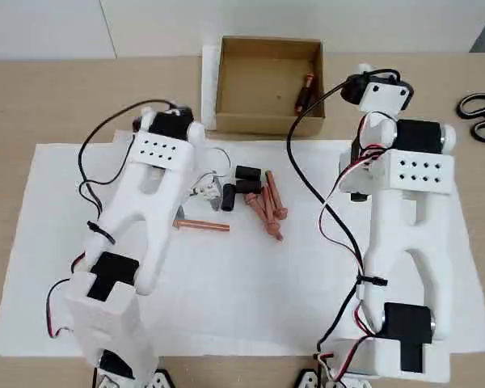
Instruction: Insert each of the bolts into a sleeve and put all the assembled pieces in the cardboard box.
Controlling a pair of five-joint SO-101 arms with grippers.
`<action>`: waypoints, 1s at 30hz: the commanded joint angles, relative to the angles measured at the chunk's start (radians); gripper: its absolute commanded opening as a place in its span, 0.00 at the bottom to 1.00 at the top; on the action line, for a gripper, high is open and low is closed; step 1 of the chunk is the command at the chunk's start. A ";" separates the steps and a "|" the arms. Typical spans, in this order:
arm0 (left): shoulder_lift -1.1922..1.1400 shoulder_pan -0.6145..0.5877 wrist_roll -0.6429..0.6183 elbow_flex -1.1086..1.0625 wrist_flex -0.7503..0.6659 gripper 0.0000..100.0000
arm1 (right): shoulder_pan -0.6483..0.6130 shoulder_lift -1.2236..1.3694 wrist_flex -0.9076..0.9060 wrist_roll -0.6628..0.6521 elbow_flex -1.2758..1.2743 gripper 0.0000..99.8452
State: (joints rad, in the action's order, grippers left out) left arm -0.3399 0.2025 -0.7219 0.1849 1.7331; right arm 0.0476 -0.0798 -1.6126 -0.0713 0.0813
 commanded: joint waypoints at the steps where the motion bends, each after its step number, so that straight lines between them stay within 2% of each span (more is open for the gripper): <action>1: 0.003 -0.009 -0.060 -0.025 0.018 0.24 | 0.004 -0.051 0.018 -0.006 0.011 0.00; 9: -0.025 -0.011 -0.206 -0.044 0.018 0.22 | 0.004 -0.050 0.008 -0.003 0.011 0.00; 18: -0.028 -0.012 -0.207 -0.061 0.011 0.21 | 0.004 -0.048 0.008 -0.002 0.011 0.00; 25: -0.028 -0.014 -0.207 -0.151 -0.086 0.21 | 0.004 -0.047 0.008 -0.002 0.011 0.00; 30: -0.028 -0.066 -0.235 -0.191 -0.155 0.21 | 0.004 -0.047 0.008 -0.002 0.011 0.00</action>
State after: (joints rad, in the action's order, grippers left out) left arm -0.3705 0.1703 -0.9337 0.0100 1.6103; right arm 0.0476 -0.0798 -1.6126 -0.0713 0.0813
